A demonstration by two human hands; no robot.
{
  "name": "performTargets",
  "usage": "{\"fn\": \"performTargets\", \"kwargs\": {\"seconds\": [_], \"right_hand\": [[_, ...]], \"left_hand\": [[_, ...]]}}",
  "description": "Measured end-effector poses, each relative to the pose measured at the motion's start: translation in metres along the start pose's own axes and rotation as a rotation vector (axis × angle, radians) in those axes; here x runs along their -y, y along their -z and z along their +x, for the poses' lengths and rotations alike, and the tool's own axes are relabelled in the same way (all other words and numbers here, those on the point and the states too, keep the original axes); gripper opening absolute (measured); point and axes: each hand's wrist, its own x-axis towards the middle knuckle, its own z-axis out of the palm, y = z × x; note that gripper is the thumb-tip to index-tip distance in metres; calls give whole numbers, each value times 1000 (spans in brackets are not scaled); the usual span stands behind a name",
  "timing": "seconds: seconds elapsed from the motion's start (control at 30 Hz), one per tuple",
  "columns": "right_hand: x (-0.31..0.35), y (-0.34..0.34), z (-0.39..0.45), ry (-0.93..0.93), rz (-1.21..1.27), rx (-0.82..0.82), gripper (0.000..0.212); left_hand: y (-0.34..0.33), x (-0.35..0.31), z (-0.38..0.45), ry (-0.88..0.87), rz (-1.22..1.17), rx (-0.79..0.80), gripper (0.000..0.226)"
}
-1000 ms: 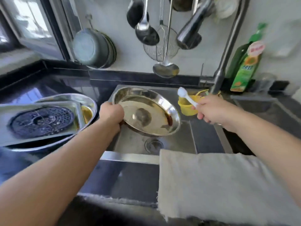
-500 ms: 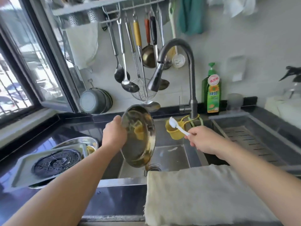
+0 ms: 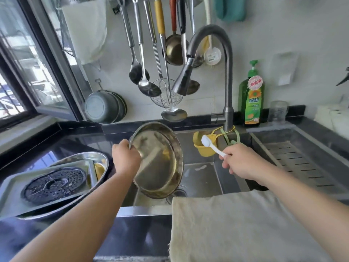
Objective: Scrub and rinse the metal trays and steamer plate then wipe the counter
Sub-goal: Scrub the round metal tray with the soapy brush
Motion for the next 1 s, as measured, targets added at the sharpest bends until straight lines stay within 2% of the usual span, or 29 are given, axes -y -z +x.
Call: {"fn": "performTargets", "kwargs": {"seconds": [0.07,0.2,0.27,0.37,0.5,0.6,0.67,0.73,0.8,0.93,1.0], "right_hand": [[10,-12,13,22,-39,1,20],[42,-45,47,139,-36,30,28],[58,-61,67,186,-10,21,36],[71,-83,101,256,-90,-26,49],[76,-113,130,320,-149,-70,50],[67,-135,127,382,-226,-171,53],[66,-140,125,405,-274,-155,54],[70,-141,122,411,-217,-138,51],[83,-145,112,393,-109,-10,45],[94,-147,88,306,155,459,37],[89,-136,88,283,-1,570,37]], "left_hand": [[-15,15,2,169,-161,31,28],[-39,53,21,573,-625,89,13],[-44,64,26,657,-781,175,12],[-48,74,26,625,-888,295,27],[-44,71,20,594,-938,345,32],[-40,64,18,540,-976,447,41],[-38,58,16,492,-950,483,44],[-39,53,14,445,-914,468,41],[-41,48,13,423,-951,461,39],[-43,52,17,362,-951,381,36],[-40,56,20,372,-954,290,38]]}}
